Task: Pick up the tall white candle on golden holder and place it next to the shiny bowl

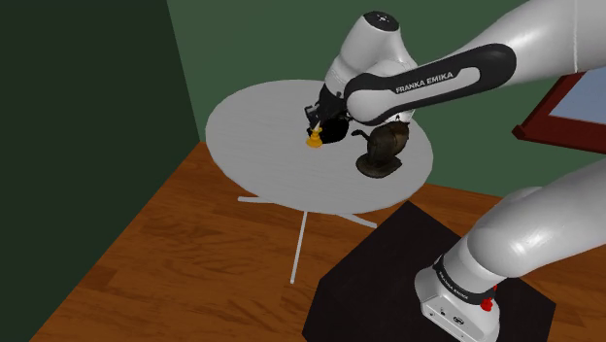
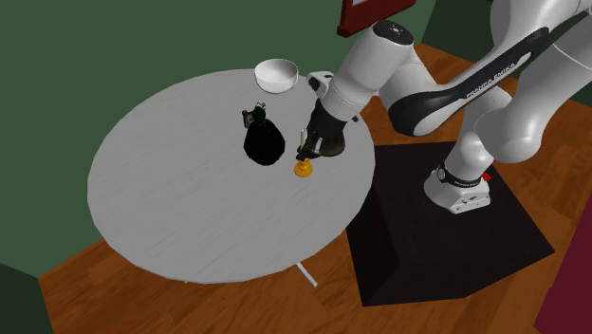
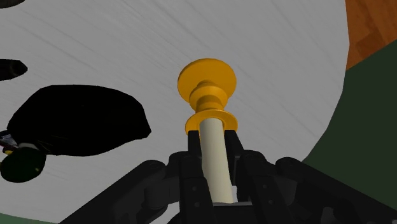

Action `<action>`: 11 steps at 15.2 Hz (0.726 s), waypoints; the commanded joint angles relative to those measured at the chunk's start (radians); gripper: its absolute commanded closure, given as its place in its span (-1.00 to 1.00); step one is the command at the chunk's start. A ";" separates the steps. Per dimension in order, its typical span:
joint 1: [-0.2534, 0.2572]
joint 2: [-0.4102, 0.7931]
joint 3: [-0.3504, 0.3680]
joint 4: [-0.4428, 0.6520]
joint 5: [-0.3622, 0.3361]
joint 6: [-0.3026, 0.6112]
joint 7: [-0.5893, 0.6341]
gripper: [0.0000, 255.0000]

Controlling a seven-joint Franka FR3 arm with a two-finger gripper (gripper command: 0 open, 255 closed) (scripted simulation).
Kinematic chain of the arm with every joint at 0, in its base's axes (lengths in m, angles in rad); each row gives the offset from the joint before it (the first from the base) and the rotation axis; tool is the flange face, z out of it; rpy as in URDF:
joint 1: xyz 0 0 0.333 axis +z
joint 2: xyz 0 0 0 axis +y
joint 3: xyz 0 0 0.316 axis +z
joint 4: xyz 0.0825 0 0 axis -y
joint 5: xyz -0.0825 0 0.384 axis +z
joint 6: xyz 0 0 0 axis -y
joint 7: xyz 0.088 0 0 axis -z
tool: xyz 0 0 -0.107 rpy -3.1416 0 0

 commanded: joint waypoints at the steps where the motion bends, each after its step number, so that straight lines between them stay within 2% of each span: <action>1: 0.005 -0.017 -0.006 0.013 0.009 -0.030 -0.010 1.00; 11: 0.017 -0.066 -0.023 0.107 0.035 -0.172 -0.041 1.00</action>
